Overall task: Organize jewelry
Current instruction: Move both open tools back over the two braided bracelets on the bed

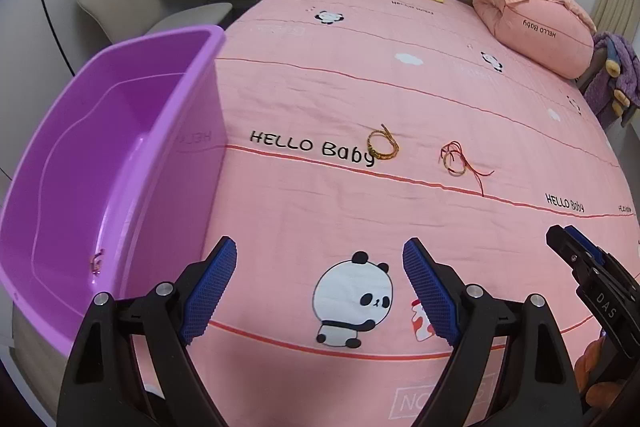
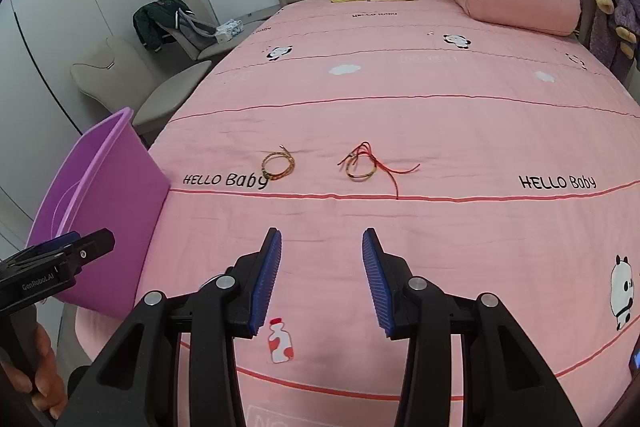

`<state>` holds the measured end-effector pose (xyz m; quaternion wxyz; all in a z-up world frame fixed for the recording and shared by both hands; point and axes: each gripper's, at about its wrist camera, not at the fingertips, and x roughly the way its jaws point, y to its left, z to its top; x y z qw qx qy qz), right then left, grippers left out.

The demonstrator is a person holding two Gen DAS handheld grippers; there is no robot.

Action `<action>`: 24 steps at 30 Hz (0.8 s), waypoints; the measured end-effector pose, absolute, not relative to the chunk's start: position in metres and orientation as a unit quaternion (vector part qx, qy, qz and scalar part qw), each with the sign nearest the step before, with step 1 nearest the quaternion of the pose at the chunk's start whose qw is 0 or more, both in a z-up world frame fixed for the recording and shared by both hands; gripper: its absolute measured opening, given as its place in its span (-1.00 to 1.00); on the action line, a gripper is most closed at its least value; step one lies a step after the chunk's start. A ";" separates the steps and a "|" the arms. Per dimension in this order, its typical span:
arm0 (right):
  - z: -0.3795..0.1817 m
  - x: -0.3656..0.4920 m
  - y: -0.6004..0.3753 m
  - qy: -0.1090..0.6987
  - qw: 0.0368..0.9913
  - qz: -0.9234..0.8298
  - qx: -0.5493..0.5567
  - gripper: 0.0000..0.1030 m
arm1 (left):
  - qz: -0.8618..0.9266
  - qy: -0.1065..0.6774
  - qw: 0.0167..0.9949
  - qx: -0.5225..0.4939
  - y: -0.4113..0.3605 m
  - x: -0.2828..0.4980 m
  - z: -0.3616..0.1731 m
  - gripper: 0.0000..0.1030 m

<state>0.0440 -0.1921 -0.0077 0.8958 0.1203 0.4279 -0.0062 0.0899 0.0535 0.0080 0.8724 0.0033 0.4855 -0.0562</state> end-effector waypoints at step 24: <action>-0.091 0.133 -0.231 0.460 0.881 -0.012 0.110 0.13 | -0.059 0.510 0.858 0.018 -0.009 0.192 -0.086 0.66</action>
